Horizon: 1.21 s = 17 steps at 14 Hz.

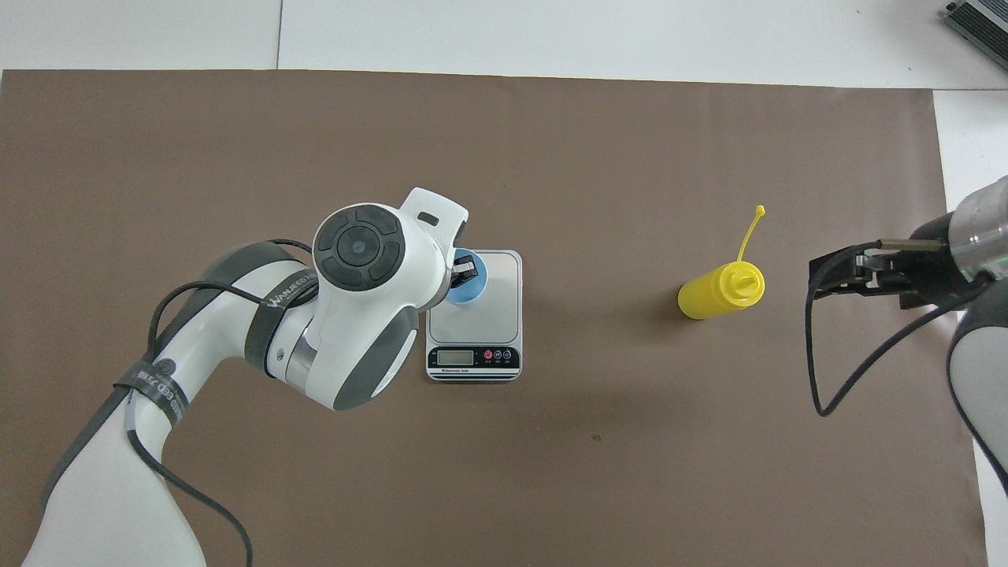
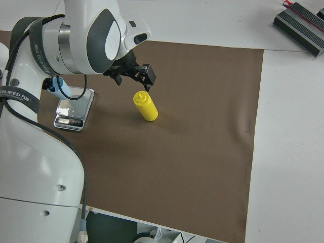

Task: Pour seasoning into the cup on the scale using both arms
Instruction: 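Carry the blue cup with the left gripper onto the scale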

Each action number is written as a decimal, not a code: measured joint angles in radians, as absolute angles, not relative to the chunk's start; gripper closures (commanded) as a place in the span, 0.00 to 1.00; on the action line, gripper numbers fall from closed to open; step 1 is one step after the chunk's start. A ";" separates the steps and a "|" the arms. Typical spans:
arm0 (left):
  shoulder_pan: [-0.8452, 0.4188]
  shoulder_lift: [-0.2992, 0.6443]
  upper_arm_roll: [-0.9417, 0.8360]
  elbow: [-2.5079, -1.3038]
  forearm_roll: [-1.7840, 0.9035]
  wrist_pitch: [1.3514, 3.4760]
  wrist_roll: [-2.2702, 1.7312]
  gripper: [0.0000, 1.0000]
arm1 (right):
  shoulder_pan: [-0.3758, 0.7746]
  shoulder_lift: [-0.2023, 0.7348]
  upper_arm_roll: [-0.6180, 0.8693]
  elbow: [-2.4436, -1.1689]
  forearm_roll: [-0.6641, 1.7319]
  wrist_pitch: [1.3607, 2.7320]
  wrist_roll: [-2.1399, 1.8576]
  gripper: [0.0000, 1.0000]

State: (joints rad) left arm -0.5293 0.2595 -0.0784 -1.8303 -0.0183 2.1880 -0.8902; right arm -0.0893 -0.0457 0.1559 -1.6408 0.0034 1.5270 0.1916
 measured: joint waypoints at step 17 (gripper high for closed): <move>-0.531 0.294 -0.077 -1.829 0.023 2.247 -0.927 0.00 | -0.089 -0.046 0.156 -1.641 0.003 1.527 0.192 0.00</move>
State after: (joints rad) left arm -0.5314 0.2940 -0.0768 -1.8290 0.0228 2.2475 -0.9271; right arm -0.0893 -0.0457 0.1559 -1.6408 0.0034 1.5270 0.1916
